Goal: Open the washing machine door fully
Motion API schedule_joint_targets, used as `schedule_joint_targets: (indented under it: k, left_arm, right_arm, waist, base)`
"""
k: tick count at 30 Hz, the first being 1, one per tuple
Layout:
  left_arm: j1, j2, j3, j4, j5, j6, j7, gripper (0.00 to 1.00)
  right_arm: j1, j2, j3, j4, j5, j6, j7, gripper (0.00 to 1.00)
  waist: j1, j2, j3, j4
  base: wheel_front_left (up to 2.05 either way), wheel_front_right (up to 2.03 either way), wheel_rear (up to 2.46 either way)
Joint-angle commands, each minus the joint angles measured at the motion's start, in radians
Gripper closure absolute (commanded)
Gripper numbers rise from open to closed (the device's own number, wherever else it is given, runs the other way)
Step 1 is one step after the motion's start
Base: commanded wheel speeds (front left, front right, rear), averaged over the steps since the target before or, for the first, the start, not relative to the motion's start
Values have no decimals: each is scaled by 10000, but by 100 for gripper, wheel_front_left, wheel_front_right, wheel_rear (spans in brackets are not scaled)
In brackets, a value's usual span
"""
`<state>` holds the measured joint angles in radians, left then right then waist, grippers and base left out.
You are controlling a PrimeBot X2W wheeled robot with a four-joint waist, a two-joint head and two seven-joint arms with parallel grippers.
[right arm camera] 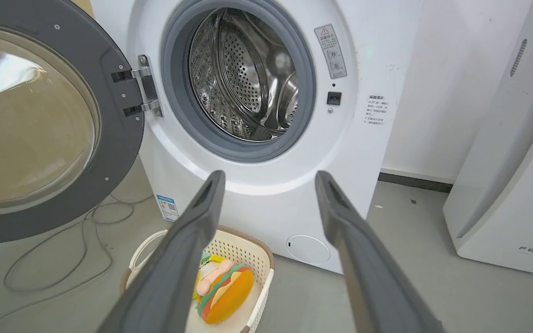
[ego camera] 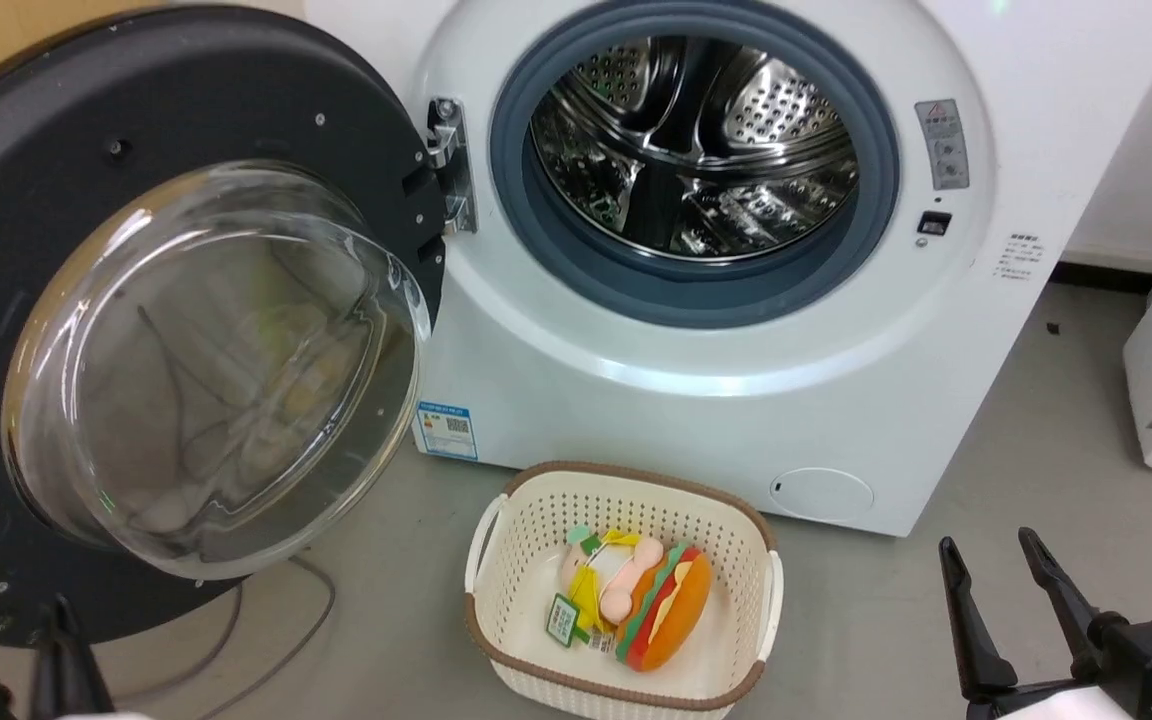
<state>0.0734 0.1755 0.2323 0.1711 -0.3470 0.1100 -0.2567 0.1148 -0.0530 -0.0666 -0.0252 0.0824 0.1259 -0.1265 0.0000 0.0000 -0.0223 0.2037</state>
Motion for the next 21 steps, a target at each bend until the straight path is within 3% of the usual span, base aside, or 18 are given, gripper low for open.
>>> schedule_joint_targets:
  k: [1,2,11,21]
  left_arm:
    - [370,-218,-120,-309,137,-32,-50,13]
    - [588,-334,-233,-461,214,-30,-50,0]
    - [1275,-679,-1367,-1297,876,-82,59,0]
    - [617,-678,-2710,-952,1545,-501,221,0]
  right_arm:
    - [149,28,17,37,66,48,-67,0]
    - [169,28,23,47,73,48,-69,0]
    - [218,28,166,44,45,48,-51,0]
    - [217,28,381,-11,-84,48,119,0]
  waist:
    - [0,0,-92,-28]
    - [0,0,-125,-33]
    - [0,0,-299,-253]
    - [0,0,-285,-1171]
  base:
    - [0,0,0]
    - [0,0,0]
    - [0,0,0]
    - [0,0,0]
